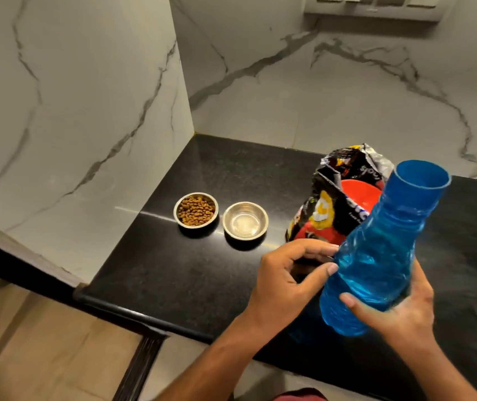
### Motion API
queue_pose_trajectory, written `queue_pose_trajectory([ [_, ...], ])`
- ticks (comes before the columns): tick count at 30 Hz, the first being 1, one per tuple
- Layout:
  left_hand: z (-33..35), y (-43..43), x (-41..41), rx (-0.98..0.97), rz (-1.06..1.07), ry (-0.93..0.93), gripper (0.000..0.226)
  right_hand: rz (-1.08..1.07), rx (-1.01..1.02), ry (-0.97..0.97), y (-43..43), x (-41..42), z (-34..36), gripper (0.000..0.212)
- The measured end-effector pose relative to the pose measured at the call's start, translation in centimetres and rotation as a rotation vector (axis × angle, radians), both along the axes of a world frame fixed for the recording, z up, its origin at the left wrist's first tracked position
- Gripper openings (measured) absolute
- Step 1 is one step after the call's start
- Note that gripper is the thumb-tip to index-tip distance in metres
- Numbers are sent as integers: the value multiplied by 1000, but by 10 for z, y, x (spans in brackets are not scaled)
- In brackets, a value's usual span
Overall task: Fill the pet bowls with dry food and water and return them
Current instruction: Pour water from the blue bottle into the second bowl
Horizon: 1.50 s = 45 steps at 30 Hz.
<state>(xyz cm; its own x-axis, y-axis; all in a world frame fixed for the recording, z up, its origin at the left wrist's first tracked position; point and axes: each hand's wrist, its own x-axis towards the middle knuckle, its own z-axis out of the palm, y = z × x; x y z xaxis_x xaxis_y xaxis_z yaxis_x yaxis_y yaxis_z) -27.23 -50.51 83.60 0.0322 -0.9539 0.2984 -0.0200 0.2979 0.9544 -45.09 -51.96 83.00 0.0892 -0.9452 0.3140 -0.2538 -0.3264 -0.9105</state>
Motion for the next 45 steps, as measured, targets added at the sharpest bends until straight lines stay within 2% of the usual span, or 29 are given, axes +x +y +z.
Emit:
queue_pose_trajectory([
  [3,-7,3,28,28,-21,22,19,23,15,10,5,24,-1,77],
  [7,-34,-3,65,187,11,77,13,73,26,98,8,53,3,84],
  [14,-87,-33,118,522,301,252,5,147,125,221,11,79,3,90],
  [20,-113,-60,127,681,367,275,23,163,308,352,12,85,8,84],
  [23,-116,-73,122,744,343,326,29,139,408,460,12,81,3,92],
  [26,-119,-80,117,767,335,359,32,128,485,561,13,78,-1,96],
  [29,-119,-85,114,741,391,381,29,154,561,580,14,79,-3,82],
  [31,-119,-87,113,723,424,389,27,160,599,585,15,80,-6,81],
  [45,-114,-87,117,749,430,512,20,191,705,699,7,87,-24,84],
])
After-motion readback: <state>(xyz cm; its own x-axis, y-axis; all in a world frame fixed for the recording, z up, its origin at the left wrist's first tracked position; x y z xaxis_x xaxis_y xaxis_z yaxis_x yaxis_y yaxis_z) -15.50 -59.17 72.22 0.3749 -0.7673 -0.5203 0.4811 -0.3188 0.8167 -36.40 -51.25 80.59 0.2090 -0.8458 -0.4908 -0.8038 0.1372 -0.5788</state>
